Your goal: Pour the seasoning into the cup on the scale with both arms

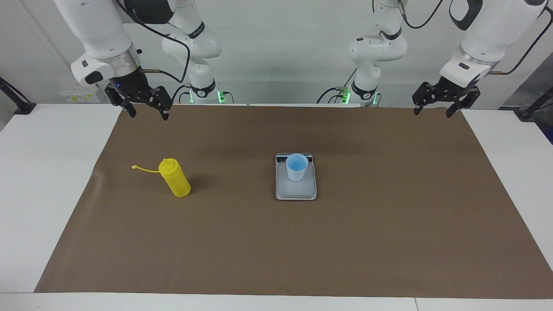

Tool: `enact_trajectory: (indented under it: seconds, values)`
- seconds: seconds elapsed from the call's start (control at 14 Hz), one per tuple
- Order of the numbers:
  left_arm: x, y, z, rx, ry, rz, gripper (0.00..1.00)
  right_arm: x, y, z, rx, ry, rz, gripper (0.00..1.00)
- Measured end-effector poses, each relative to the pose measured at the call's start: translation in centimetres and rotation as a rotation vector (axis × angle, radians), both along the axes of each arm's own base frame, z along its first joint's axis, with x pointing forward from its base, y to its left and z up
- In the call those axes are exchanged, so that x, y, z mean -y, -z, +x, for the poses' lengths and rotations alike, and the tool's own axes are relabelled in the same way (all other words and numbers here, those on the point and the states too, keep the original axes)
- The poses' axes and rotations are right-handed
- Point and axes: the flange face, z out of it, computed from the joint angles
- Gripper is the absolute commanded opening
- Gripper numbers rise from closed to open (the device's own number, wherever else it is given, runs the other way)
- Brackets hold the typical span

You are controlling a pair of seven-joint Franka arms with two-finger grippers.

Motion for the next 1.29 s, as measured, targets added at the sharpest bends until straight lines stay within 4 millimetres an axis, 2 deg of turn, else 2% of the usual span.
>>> enact_trajectory:
  seconds: [0.21,0.5,0.86,1.0,1.29]
  values:
    - [0.0,0.0,0.0,0.0,0.0,0.0,1.0,0.7,0.1,-0.1,-0.001,0.013,0.0,1.0]
    - [0.0,0.0,0.0,0.0,0.0,0.0,1.0,0.1,0.4,0.4,0.04,0.002,0.0,1.0]
    - [0.0,0.0,0.0,0.0,0.0,0.0,1.0,-0.5,1.7,0.1,0.016,-0.016,-0.03,1.0]
    - [0.0,0.0,0.0,0.0,0.0,0.0,1.0,-1.4,1.7,0.0,0.022,-0.036,-0.045,1.0]
    - [0.0,0.0,0.0,0.0,0.0,0.0,1.0,-1.5,1.6,-0.2,0.023,-0.037,-0.045,1.0]
